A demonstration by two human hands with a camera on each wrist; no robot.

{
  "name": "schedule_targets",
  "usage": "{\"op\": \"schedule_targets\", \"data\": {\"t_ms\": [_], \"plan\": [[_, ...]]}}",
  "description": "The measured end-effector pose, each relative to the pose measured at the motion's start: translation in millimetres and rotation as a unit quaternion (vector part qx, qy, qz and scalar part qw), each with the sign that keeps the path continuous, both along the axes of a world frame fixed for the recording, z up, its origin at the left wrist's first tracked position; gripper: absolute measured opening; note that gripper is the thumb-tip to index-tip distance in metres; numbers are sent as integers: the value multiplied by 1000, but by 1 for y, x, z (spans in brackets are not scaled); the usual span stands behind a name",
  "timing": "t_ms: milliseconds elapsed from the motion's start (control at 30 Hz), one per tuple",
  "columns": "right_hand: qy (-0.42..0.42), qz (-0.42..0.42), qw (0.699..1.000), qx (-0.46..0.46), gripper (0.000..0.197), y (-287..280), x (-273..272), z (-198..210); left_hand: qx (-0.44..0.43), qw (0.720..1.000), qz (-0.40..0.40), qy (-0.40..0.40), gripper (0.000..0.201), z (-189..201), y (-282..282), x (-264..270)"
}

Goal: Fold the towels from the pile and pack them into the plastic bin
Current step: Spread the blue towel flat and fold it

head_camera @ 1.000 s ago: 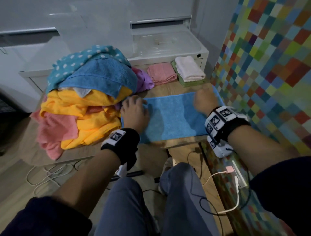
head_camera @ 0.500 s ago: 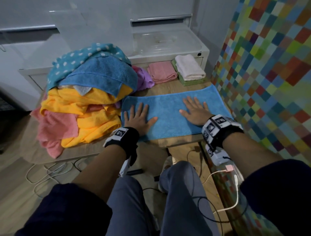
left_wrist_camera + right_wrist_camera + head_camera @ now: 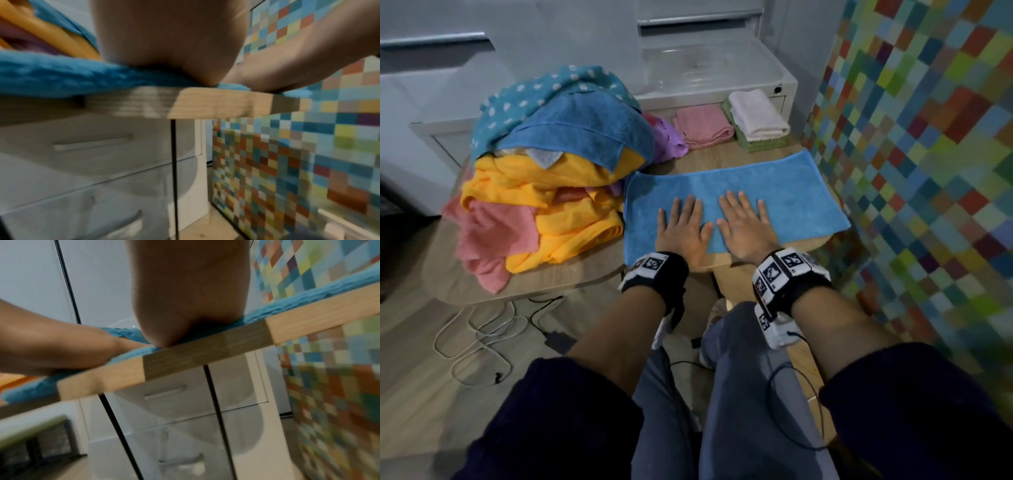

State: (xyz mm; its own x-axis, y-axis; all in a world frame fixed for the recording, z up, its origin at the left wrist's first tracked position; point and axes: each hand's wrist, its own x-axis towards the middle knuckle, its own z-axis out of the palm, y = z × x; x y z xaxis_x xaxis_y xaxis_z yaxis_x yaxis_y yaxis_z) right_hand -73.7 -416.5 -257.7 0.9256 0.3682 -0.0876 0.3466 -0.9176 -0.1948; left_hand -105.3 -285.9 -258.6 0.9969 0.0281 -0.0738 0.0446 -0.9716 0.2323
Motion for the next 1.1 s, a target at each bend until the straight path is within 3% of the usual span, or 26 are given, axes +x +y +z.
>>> {"op": "schedule_targets", "data": {"t_ms": [167,400,533,767,900,1100], "plan": [[-33,-47,998,21,52,-48,1,-9,9,999,29,-27,56,-6,37,-18],[-110,-145,981,68,45,-95,-2,-6,16,999,19,-41,54,-7,43,-28],[-128,-274,949,89,27,-97,-3,10,29,998,11,-57,54,-11,49,-29],[3,-428,896,114,70,-97,3,36,41,998,1,-56,54,-13,55,-30],[48,-418,903,85,71,-103,12,40,43,997,-3,-57,54,-13,56,-32],[-19,-402,903,149,52,-95,-2,39,56,996,-6,-65,55,-15,64,-33]]}}
